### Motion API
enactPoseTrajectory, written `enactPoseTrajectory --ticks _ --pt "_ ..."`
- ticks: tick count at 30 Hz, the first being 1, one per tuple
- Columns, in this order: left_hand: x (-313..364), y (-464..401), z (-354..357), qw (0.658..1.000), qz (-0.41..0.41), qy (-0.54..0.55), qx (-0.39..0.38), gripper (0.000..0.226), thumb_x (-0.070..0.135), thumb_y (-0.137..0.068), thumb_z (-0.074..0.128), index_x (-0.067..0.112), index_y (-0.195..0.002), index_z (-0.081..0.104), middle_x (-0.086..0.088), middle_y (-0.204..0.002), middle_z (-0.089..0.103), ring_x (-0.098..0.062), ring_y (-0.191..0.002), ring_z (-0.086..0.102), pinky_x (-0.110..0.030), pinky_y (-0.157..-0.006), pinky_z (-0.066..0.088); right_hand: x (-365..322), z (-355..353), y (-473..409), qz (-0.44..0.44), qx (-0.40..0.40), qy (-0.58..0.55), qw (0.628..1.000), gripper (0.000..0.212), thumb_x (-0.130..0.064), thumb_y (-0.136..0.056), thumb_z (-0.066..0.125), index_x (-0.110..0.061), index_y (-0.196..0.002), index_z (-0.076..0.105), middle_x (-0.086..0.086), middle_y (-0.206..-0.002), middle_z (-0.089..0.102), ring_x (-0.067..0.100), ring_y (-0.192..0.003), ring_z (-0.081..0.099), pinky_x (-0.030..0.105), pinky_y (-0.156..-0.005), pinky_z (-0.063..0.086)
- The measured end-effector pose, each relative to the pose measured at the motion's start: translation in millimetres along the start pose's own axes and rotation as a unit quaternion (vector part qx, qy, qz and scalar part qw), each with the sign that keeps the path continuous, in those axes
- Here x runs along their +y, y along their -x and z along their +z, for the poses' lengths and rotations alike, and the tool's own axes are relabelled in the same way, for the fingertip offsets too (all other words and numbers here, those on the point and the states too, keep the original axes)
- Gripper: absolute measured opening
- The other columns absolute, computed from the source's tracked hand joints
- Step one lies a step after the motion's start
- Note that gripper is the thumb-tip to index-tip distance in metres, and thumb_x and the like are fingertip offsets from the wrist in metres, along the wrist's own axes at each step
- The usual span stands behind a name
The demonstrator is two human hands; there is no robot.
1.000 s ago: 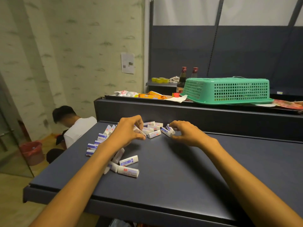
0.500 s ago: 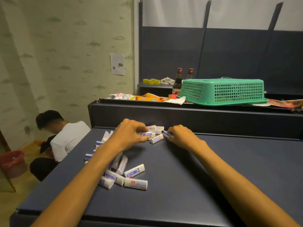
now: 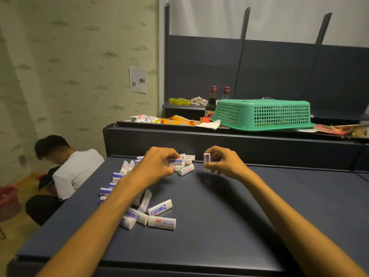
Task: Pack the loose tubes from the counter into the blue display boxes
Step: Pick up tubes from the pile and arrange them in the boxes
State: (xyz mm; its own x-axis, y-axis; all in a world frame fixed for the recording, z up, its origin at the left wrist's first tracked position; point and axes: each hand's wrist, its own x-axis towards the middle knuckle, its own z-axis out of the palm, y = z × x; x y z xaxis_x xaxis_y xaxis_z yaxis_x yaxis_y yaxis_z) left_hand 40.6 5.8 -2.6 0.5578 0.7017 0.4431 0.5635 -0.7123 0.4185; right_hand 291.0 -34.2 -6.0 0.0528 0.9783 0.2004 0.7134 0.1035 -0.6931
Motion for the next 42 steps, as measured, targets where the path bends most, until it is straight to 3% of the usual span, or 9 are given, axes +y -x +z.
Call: enactPoseTrajectory --ticks 5,11,16,21,25,30,37,42 --pt "3 4 3 1.000 0.013 0.014 0.015 0.038 0.008 -0.080 0.071 0.018 -0.117 0.067 0.003 -0.112 0.069 -0.007 -0.099 0.063 -0.027 -0.091 0.054 1 -7 16 -0.008 0.022 -0.078 0.997 0.024 -0.011 -0.077 0.080 -0.015 -0.089 0.060 0.010 -0.088 0.071 0.018 -0.072 0.070 0.025 -0.067 0.058" --pt "10 9 6 0.999 0.036 0.023 0.022 0.034 0.010 -0.081 0.071 0.019 -0.114 0.068 0.004 -0.111 0.069 -0.006 -0.097 0.063 -0.024 -0.088 0.053 12 -10 30 -0.020 0.012 -0.051 0.998 0.023 -0.012 -0.080 0.076 -0.019 -0.101 0.073 0.003 -0.103 0.068 0.018 -0.092 0.066 0.023 -0.075 0.056" --pt "15 8 11 0.998 0.054 0.031 0.024 0.033 0.011 -0.082 0.072 0.017 -0.114 0.069 0.002 -0.110 0.070 -0.008 -0.097 0.064 -0.028 -0.089 0.054 14 -16 43 -0.024 0.022 -0.002 0.999 0.027 -0.013 -0.077 0.079 -0.024 -0.100 0.072 -0.005 -0.100 0.069 0.010 -0.089 0.064 0.019 -0.077 0.051" --pt "23 4 17 0.997 0.065 0.039 0.018 0.032 0.010 -0.081 0.072 0.017 -0.113 0.069 0.002 -0.107 0.070 -0.007 -0.093 0.063 -0.022 -0.086 0.053 23 -23 60 -0.059 0.059 0.043 0.996 0.023 -0.015 -0.081 0.076 -0.025 -0.101 0.070 -0.010 -0.095 0.068 -0.001 -0.083 0.064 0.013 -0.072 0.051" --pt "39 1 25 0.996 0.075 0.041 0.019 0.033 0.008 -0.080 0.072 0.016 -0.112 0.070 0.004 -0.105 0.070 -0.003 -0.089 0.061 -0.004 -0.078 0.043 34 -35 77 -0.089 0.076 0.119 0.986 0.022 -0.022 -0.083 0.075 -0.025 -0.104 0.069 -0.006 -0.096 0.067 0.004 -0.085 0.063 0.018 -0.077 0.052" --pt "73 -7 40 0.993 0.111 0.031 0.022 0.030 0.006 -0.077 0.073 0.013 -0.106 0.073 -0.003 -0.101 0.068 -0.013 -0.088 0.062 -0.024 -0.083 0.051 47 -59 105 -0.131 0.123 0.188 0.966 0.020 -0.021 -0.081 0.077 -0.019 -0.100 0.071 -0.006 -0.096 0.062 0.007 -0.084 0.051 0.016 -0.072 0.041" --pt "160 -21 88 0.986 0.164 0.039 0.021 0.030 0.004 -0.074 0.074 0.013 -0.102 0.074 -0.003 -0.098 0.066 -0.020 -0.087 0.063 -0.035 -0.079 0.054 90 -122 182 -0.120 0.179 0.192 0.957 0.019 -0.012 -0.078 0.077 -0.014 -0.096 0.071 -0.004 -0.090 0.061 0.008 -0.075 0.053 0.014 -0.069 0.043" --pt "252 -15 138 0.976 0.210 0.054 -0.003 0.032 0.000 -0.070 0.072 0.011 -0.100 0.075 -0.005 -0.094 0.066 -0.022 -0.083 0.064 -0.030 -0.075 0.053 129 -187 266 -0.075 0.209 0.212 0.952 0.021 -0.015 -0.077 0.078 -0.016 -0.097 0.071 -0.002 -0.091 0.065 0.014 -0.076 0.060 0.034 -0.070 0.052"
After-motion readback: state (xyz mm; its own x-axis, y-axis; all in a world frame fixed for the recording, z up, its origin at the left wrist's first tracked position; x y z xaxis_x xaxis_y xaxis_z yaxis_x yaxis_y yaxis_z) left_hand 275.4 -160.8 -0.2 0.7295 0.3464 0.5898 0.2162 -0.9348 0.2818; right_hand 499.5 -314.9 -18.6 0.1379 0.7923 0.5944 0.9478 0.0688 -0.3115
